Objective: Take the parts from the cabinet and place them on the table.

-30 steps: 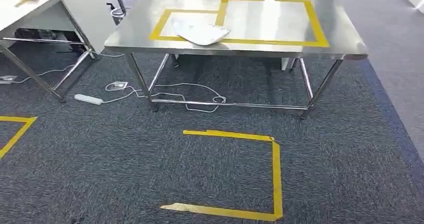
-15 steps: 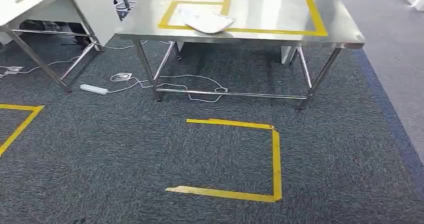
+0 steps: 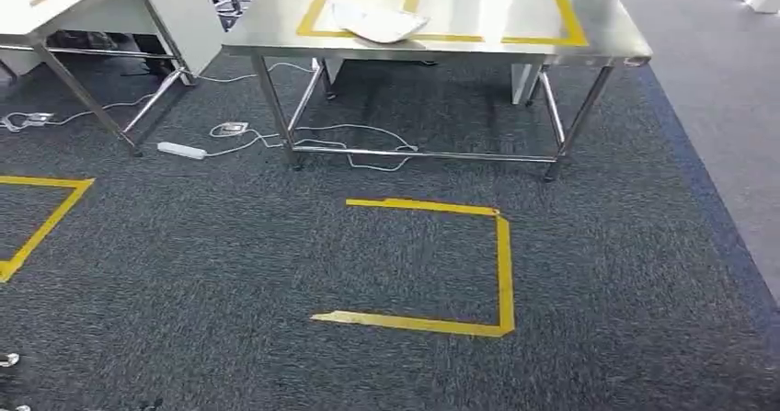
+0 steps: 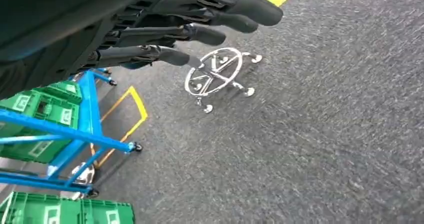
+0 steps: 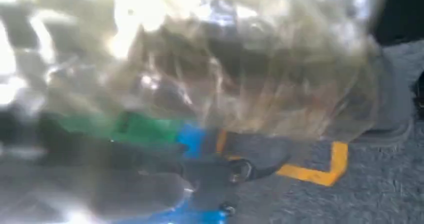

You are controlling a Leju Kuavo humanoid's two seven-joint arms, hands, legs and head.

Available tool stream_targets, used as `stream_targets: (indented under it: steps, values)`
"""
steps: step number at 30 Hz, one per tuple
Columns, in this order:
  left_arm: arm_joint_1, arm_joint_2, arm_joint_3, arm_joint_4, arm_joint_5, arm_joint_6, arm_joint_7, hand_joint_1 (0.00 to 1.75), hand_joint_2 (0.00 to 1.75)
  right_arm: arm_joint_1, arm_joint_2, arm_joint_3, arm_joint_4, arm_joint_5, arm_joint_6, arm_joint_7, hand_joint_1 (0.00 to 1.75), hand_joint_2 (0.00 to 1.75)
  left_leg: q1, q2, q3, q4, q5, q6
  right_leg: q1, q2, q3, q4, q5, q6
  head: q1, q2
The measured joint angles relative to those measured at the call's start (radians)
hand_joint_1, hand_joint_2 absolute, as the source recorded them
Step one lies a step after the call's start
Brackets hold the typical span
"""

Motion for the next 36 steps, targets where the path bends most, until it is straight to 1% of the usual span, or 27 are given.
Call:
stream_targets:
  steps: [1,2,3,4,5,6,7,8,9,10,11,12,15,16,17,18,20,21,22,23,25,26,28,29,30,32,36]
  values:
    - [0.002,-0.002,-0.001,0.002,0.0,0.0,0.0,0.0,0.0,0.0,0.0,0.001,0.0,0.0,0.0,-0.006,0.0,0.0,0.002,-0.006,-0.02,0.016,-0.048,-0.009,-0.001,-0.004,-0.014,0.007,0.013,-0.008,-0.002,0.0]
    - [0.005,-0.001,-0.002,0.002,0.0,0.0,0.0,0.0,0.0,0.0,0.0,0.001,0.0,0.0,0.0,-0.006,0.0,0.0,0.004,-0.006,-0.031,0.065,-0.129,-0.016,0.0,-0.006,-0.031,0.009,0.028,-0.017,-0.008,0.0]
    - [0.006,-0.001,-0.002,0.005,0.002,0.0,0.0,0.0,0.0,0.003,0.0,0.001,0.0,0.0,0.0,-0.005,0.0,0.0,0.007,-0.006,-0.04,0.139,-0.2,-0.023,0.001,-0.008,-0.048,0.01,0.041,-0.018,-0.011,0.0]
    - [0.004,-0.001,-0.002,0.006,0.002,0.0,-0.002,0.0,0.0,0.004,0.001,0.002,0.0,0.0,0.0,-0.005,0.0,0.0,0.009,-0.006,-0.051,0.221,-0.248,-0.027,0.002,-0.01,-0.068,0.015,0.054,-0.017,-0.009,0.0]
    - [0.002,-0.003,-0.002,0.007,0.002,0.0,-0.003,0.0,0.0,0.003,0.001,0.002,0.0,0.0,0.0,-0.005,0.0,0.0,0.011,-0.006,-0.055,0.289,-0.262,-0.029,0.002,-0.012,-0.089,0.024,0.066,-0.016,-0.01,0.0]
    - [0.001,-0.005,-0.002,0.008,0.002,0.0,-0.005,0.0,0.0,0.003,0.001,0.002,0.0,0.0,0.0,-0.004,0.0,0.0,0.014,-0.006,-0.047,0.326,-0.24,-0.032,0.002,-0.012,-0.113,0.035,0.077,-0.015,-0.01,0.0]
    - [0.0,-0.006,-0.002,0.01,0.004,0.0,-0.006,0.0,0.0,0.003,0.001,0.002,0.0,0.0,0.0,-0.005,0.0,0.0,0.017,-0.006,-0.022,0.325,-0.201,-0.033,0.002,-0.013,-0.138,0.046,0.085,-0.013,-0.01,0.0]
    - [-0.001,-0.006,-0.002,0.012,0.008,0.0,-0.01,0.0,0.0,0.002,0.001,0.001,0.0,0.0,0.0,-0.005,0.0,0.0,0.019,-0.006,0.017,0.292,-0.161,-0.033,0.002,-0.013,-0.152,0.059,0.095,-0.01,-0.01,0.0]
    - [-0.002,-0.006,-0.002,0.014,0.009,0.0,-0.013,0.0,0.0,0.002,0.001,0.001,0.0,0.0,0.0,-0.005,0.0,0.0,0.022,-0.006,0.073,0.229,-0.145,-0.032,0.001,-0.013,-0.176,0.071,0.103,-0.007,-0.01,0.0]
    - [-0.006,-0.007,-0.002,0.016,0.011,0.0,-0.017,0.0,0.0,0.002,0.001,0.001,0.0,0.0,0.0,-0.005,0.0,0.0,0.024,-0.007,0.153,0.131,-0.17,-0.032,0.002,-0.012,-0.193,0.084,0.113,-0.001,-0.011,0.0]
    - [-0.011,-0.008,-0.001,0.017,0.013,0.0,-0.02,0.0,0.0,0.002,0.001,0.0,0.0,0.0,0.0,-0.005,0.0,0.0,0.022,-0.008,0.219,0.031,-0.214,-0.028,0.006,-0.01,-0.207,0.095,0.115,0.003,-0.013,0.0]
    - [-0.016,-0.01,-0.001,0.019,0.016,0.0,-0.023,0.0,0.0,0.003,0.001,0.0,0.0,0.0,0.001,-0.005,0.0,0.0,0.02,-0.009,0.236,-0.02,-0.245,-0.012,0.008,-0.012,-0.213,0.101,0.121,0.01,-0.01,0.0]
    - [-0.013,-0.014,0.0,0.03,0.016,0.0,-0.027,0.0,0.0,0.003,-0.001,0.001,0.001,0.0,0.02,-0.005,0.0,0.0,0.016,-0.005,0.217,-0.021,-0.227,0.02,0.002,-0.011,-0.226,0.096,0.147,0.028,-0.01,0.0]
    - [-0.015,-0.016,0.0,0.034,0.016,0.0,-0.029,0.0,0.0,0.003,-0.002,0.001,0.001,0.0,0.025,-0.005,0.0,0.0,0.018,0.001,0.208,-0.021,-0.218,0.03,-0.001,-0.005,-0.241,0.114,0.122,0.032,-0.009,0.0]
    - [-0.016,-0.017,0.003,0.037,0.016,0.0,-0.03,0.0,0.0,0.005,-0.002,0.002,0.002,0.0,0.029,-0.005,0.0,0.0,0.017,0.002,0.197,-0.021,-0.209,0.037,-0.001,-0.002,-0.26,0.159,0.072,0.036,-0.006,0.0]
    - [-0.016,-0.02,0.003,0.04,0.014,0.0,-0.032,0.0,0.0,0.006,-0.002,0.002,0.002,0.0,0.032,-0.005,0.0,0.0,0.016,0.003,0.184,-0.021,-0.199,0.039,-0.002,0.001,-0.287,0.239,0.018,0.038,-0.002,0.0]
    - [-0.017,-0.025,0.003,0.047,0.007,0.0,-0.036,0.0,0.0,0.005,-0.002,0.002,0.004,0.0,0.038,-0.005,0.0,0.0,0.011,0.004,0.157,-0.019,-0.18,0.04,-0.001,0.003,-0.332,0.393,-0.06,0.04,0.001,0.0]
    - [-0.016,-0.028,0.003,0.05,0.003,0.0,-0.036,0.0,0.0,0.006,-0.002,0.002,0.006,0.0,0.039,-0.005,0.0,0.0,0.009,0.004,0.147,-0.018,-0.171,0.039,-0.001,0.003,-0.324,0.409,-0.065,0.039,0.0,0.0]
    - [-0.017,-0.03,0.004,0.054,0.0,0.0,-0.036,0.0,0.0,0.006,-0.002,0.002,0.006,0.0,0.039,-0.005,0.0,0.0,0.007,0.004,0.142,-0.017,-0.166,0.039,-0.001,0.003,-0.289,0.377,-0.049,0.037,0.0,0.0]
    - [-0.017,-0.032,0.004,0.056,-0.001,0.0,-0.037,0.0,0.0,0.005,-0.002,0.002,0.007,0.0,0.039,-0.005,0.0,0.0,0.006,0.004,0.138,-0.017,-0.162,0.038,-0.001,0.003,-0.233,0.304,-0.018,0.034,0.0,0.0]
    - [-0.018,-0.035,0.004,0.059,-0.001,0.0,-0.038,0.0,0.0,0.004,-0.002,0.003,0.009,0.0,0.039,-0.004,0.0,0.0,0.004,0.004,0.137,-0.017,-0.155,0.033,0.0,0.003,-0.093,0.097,0.046,0.024,0.0,0.0]
    - [-0.019,-0.037,0.005,0.059,-0.001,0.0,-0.038,0.0,0.0,0.001,-0.002,0.003,0.01,0.0,0.039,-0.004,0.0,0.0,-0.001,0.005,0.133,-0.014,-0.152,0.028,0.004,0.003,-0.07,0.045,0.025,0.02,0.0,0.0]
    - [-0.024,-0.037,0.005,0.061,-0.002,0.0,-0.039,0.0,0.0,0.002,-0.002,0.002,0.01,0.0,0.039,-0.012,0.0,0.0,-0.001,0.005,0.126,-0.01,-0.146,0.02,0.004,0.003,-0.079,0.042,0.034,0.012,0.0,0.0]
    - [-0.025,-0.038,0.005,0.064,-0.002,0.0,-0.039,0.0,0.0,0.005,-0.002,0.002,0.011,0.0,0.039,-0.013,0.0,0.0,-0.003,0.005,0.124,-0.007,-0.157,0.033,0.002,0.002,-0.08,0.04,0.036,0.016,0.0,0.0]
    - [-0.025,-0.038,0.004,0.065,-0.001,0.0,-0.039,0.0,0.0,0.006,-0.002,0.002,0.012,0.0,0.04,-0.013,0.0,0.0,-0.003,0.004,0.124,-0.007,-0.152,0.054,0.004,0.002,-0.079,0.04,0.036,0.016,-0.001,0.0]
    - [-0.026,-0.038,0.004,0.069,0.002,0.0,-0.039,0.0,0.0,0.006,-0.002,0.003,0.014,0.0,0.043,-0.012,0.0,0.0,-0.001,0.004,0.123,-0.009,-0.142,0.04,0.007,0.001,-0.081,0.041,0.039,0.012,-0.001,0.0]
    - [-0.03,-0.04,0.003,0.077,0.008,0.0,-0.04,0.0,0.0,0.005,-0.002,0.002,0.018,0.0,0.052,-0.013,0.0,0.0,0.003,0.003,0.122,-0.01,-0.136,0.03,0.011,-0.001,-0.084,0.045,0.041,0.007,-0.001,0.0]
